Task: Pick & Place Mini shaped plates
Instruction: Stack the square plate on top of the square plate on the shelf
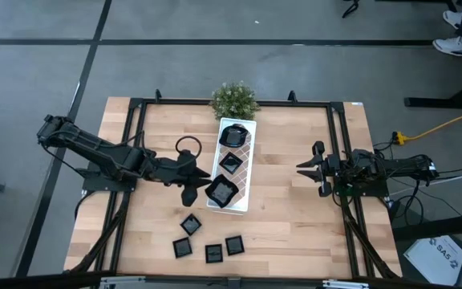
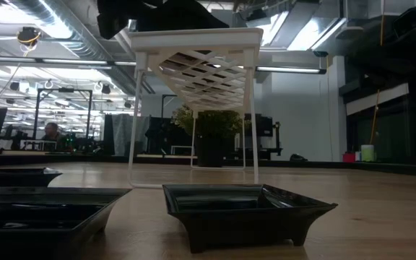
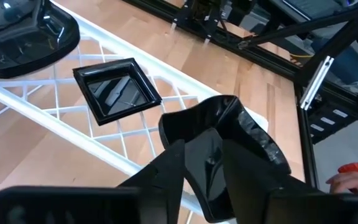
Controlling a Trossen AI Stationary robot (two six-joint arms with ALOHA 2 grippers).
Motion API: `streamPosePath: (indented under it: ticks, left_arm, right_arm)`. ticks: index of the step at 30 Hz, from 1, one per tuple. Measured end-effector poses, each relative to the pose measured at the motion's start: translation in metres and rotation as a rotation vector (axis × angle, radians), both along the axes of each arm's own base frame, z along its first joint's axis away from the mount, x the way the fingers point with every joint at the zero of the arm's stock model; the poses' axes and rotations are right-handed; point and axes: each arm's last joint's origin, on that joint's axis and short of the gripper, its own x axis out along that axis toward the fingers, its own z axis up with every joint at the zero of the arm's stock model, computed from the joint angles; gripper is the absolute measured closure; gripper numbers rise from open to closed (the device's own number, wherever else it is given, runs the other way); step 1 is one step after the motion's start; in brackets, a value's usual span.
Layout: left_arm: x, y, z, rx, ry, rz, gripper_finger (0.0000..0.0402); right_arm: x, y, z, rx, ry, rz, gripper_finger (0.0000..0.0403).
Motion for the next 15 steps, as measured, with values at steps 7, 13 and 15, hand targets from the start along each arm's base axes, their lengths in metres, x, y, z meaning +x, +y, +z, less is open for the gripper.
streamPosePath:
  ticks: [7,13,15]
  left_arm:
    - [0.001,-0.002,0.004,0.045,-0.039,-0.041,0.0280]
    - [-0.002,-0.014,0.006,0.063,-0.053,-0.134,0.0279]
    - [-0.004,-0.018,0.006,0.063,-0.054,-0.154,0.0279]
  right_arm:
    - [0.000,0.000,0.000,0.000,0.000,0.000,0.0318]
    - [0.000,0.000,0.000,0.000,0.000,0.000,0.0318]
    - [0.000,0.000,0.000,0.000,-0.001,0.000,0.0318]
